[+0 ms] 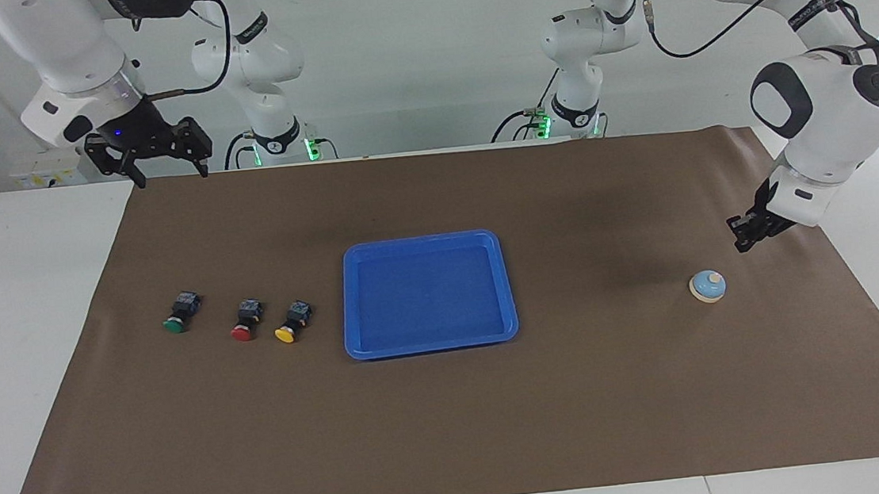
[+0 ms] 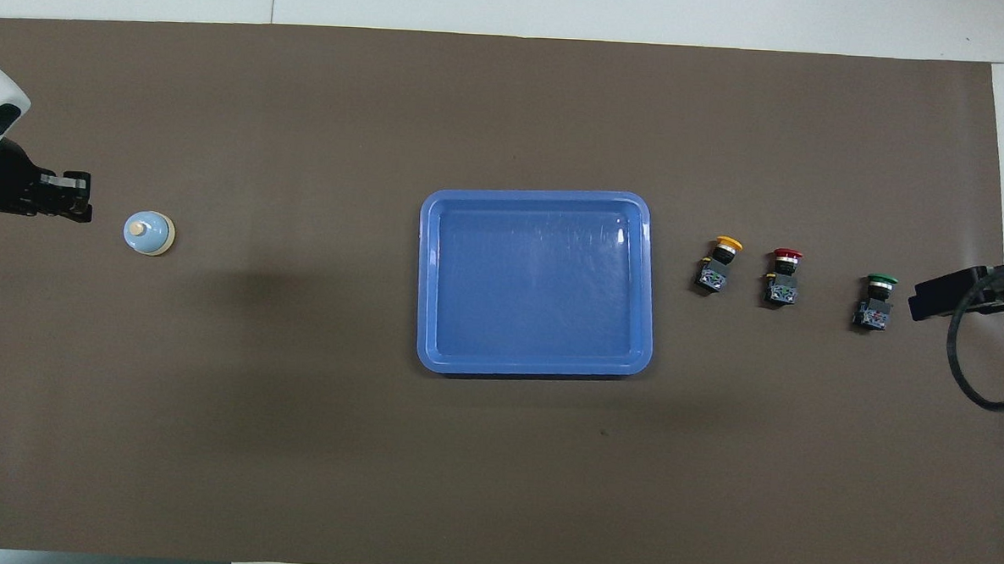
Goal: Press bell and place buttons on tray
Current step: 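Lower the left gripper onto the white bell and press it, then raise the left gripper off the bell back to rest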
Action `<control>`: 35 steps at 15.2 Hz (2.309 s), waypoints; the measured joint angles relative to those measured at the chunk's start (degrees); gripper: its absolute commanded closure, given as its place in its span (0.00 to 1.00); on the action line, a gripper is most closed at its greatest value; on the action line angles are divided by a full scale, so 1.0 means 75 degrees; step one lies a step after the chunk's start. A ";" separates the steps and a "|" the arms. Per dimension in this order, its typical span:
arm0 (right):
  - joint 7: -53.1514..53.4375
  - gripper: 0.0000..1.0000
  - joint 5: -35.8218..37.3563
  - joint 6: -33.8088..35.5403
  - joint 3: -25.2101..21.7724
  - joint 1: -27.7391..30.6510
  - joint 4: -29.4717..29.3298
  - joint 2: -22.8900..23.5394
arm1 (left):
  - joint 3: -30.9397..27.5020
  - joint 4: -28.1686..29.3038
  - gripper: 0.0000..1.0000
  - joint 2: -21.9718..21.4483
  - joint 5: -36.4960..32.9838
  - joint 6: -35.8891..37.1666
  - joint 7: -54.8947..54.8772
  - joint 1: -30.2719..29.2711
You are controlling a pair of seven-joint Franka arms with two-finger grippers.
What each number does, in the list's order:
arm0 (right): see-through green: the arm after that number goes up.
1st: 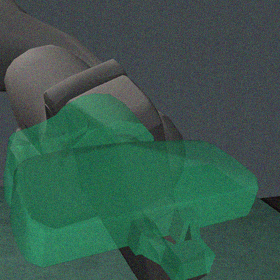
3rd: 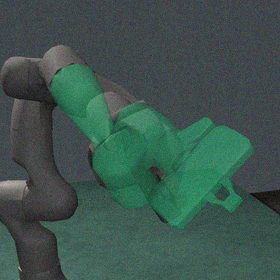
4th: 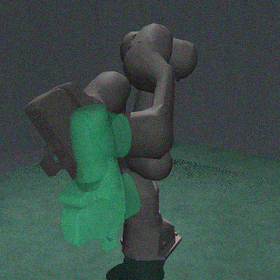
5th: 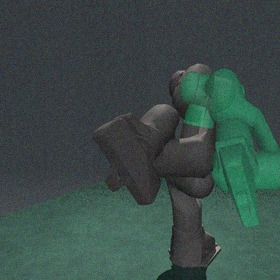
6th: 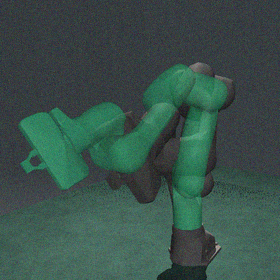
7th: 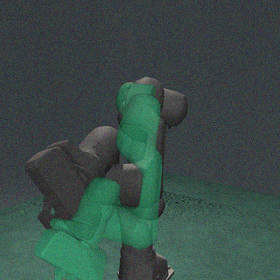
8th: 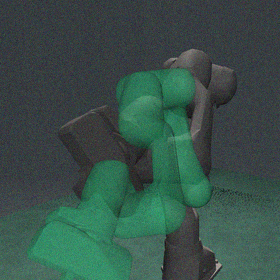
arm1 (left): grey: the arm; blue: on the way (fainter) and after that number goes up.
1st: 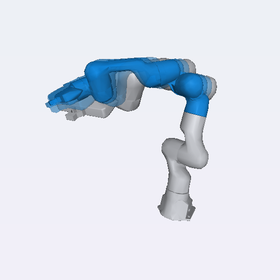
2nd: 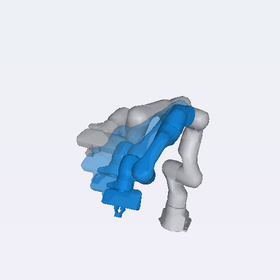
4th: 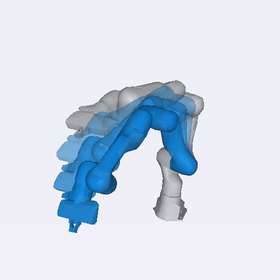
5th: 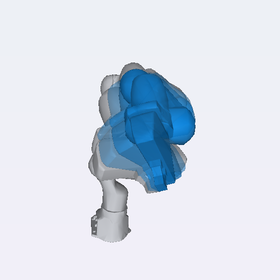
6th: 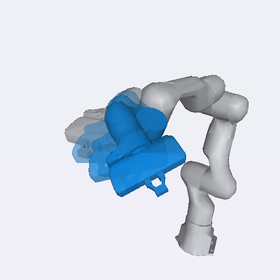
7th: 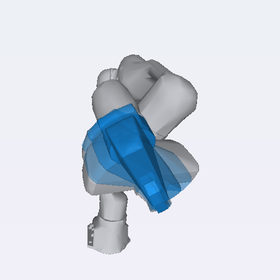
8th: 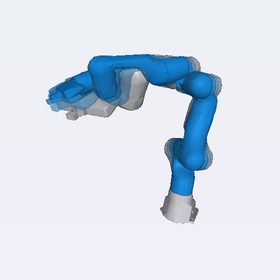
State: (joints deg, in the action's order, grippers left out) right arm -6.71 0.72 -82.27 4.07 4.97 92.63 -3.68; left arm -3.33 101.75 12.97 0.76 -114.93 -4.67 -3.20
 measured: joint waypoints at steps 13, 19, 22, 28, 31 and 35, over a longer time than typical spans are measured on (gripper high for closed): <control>0.0000 0.00 0.0000 0.0000 -0.0001 0.0000 0.0000 0.0000 | 0.0089 0.0595 1.00 0.0918 0.0000 -0.1543 -0.0003 0.0007; 0.0000 0.00 0.0000 0.0010 -0.0002 0.0009 0.0000 0.0000 | 0.0107 0.0017 0.00 0.0874 0.0000 -0.0504 -0.0018 0.0022; 0.0000 0.00 0.0000 0.0013 -0.0003 0.0012 0.0002 0.0000 | 0.0107 -0.1049 0.00 0.0545 0.0000 0.1039 -0.0017 0.0163; 0.0000 0.00 0.0000 0.0013 -0.0001 0.0008 0.0010 -0.0002 | 0.0129 -0.1325 0.00 -0.1027 0.0000 0.3295 0.0002 0.0402; 0.0000 0.00 0.0000 -0.0342 0.0040 -0.0022 0.0303 -0.0095 | 0.0128 -0.1281 0.00 -0.1587 0.0001 0.4000 0.0002 0.0401; 0.0258 0.00 0.0000 -0.1977 0.0105 -0.0171 0.1640 -0.0342 | 0.0133 -0.1148 0.00 -0.1719 0.0002 0.4019 0.0001 0.0454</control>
State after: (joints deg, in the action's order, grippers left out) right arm -4.77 0.72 -97.10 4.86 3.69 104.92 -6.25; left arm -2.33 93.14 0.08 0.77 -84.78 -4.66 0.20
